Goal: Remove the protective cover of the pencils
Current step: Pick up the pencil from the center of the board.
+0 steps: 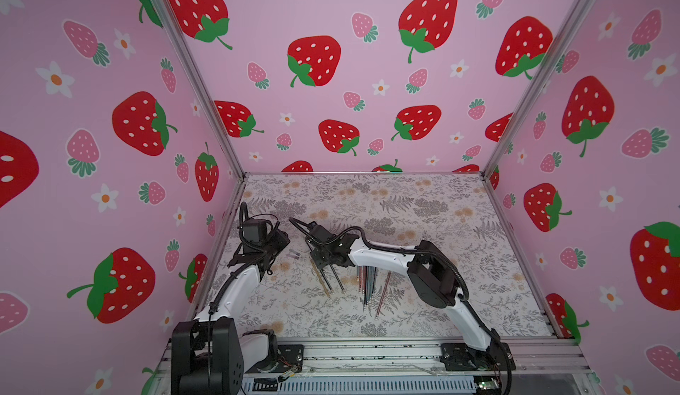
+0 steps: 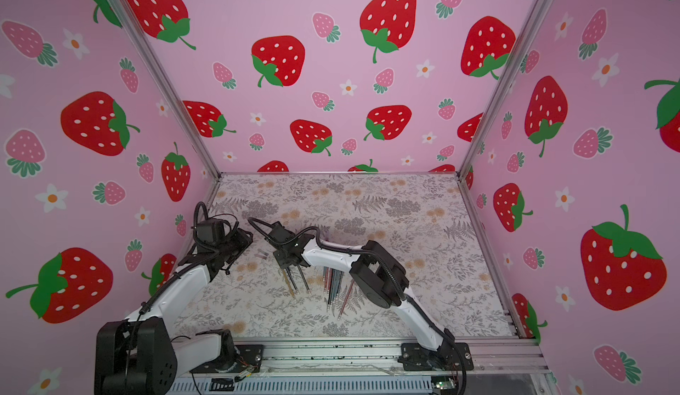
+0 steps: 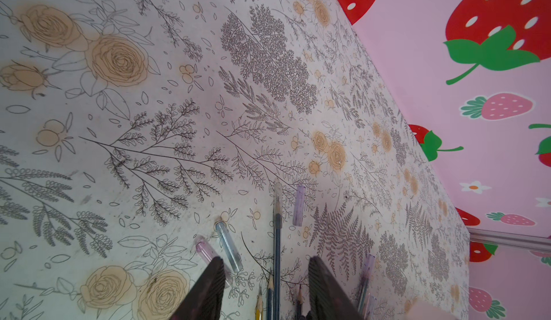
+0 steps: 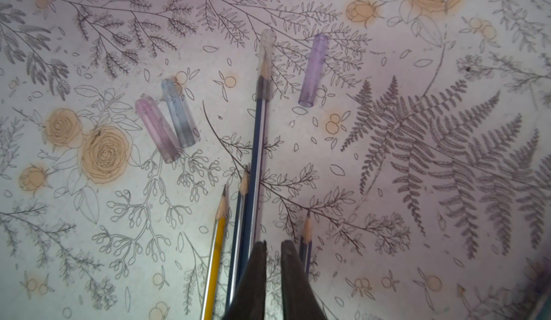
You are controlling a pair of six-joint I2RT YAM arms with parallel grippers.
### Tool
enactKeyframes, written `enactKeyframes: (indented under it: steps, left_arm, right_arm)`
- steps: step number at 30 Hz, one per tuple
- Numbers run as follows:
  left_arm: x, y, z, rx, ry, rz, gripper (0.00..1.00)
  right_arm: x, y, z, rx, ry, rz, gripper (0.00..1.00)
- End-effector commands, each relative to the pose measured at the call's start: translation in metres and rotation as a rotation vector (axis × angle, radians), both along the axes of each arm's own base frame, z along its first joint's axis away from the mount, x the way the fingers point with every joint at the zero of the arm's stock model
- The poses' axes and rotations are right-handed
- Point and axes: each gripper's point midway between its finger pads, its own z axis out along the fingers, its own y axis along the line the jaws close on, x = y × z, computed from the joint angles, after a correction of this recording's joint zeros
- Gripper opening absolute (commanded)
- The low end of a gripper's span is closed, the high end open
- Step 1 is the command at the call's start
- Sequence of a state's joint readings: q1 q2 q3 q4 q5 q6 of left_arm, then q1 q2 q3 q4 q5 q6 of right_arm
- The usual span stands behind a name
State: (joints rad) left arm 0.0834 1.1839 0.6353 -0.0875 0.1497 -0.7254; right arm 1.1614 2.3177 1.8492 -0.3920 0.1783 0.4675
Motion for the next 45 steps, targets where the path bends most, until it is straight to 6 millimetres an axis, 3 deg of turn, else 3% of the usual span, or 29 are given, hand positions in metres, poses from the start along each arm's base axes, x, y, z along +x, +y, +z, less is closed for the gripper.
enactKeyframes:
  steps: [1,13,25,30,38,45]
  left_arm:
    - [-0.006,0.002,0.001,0.010,-0.005,-0.003,0.49]
    - [-0.011,0.003,0.006,0.009,-0.022,0.003,0.49]
    - [-0.013,0.001,0.009,0.000,-0.031,-0.003,0.49]
    - [-0.014,0.001,0.009,-0.004,-0.031,-0.002,0.49]
    - [-0.015,0.001,0.012,-0.005,-0.038,-0.002,0.49]
    - [-0.014,-0.004,0.015,-0.025,-0.053,-0.026,0.49]
  right_arm:
    - [-0.001,-0.002,-0.014,-0.047,0.041,0.019,0.14]
    - [0.006,0.004,-0.026,-0.054,0.078,0.014,0.15]
    - [0.013,-0.010,-0.045,-0.150,0.072,-0.050,0.19]
    - [0.011,-0.012,-0.053,-0.165,0.091,-0.061,0.13]
    - [0.007,-0.011,-0.047,-0.155,0.119,-0.059,0.08]
    - [0.005,0.001,-0.023,-0.091,0.111,-0.033,0.03]
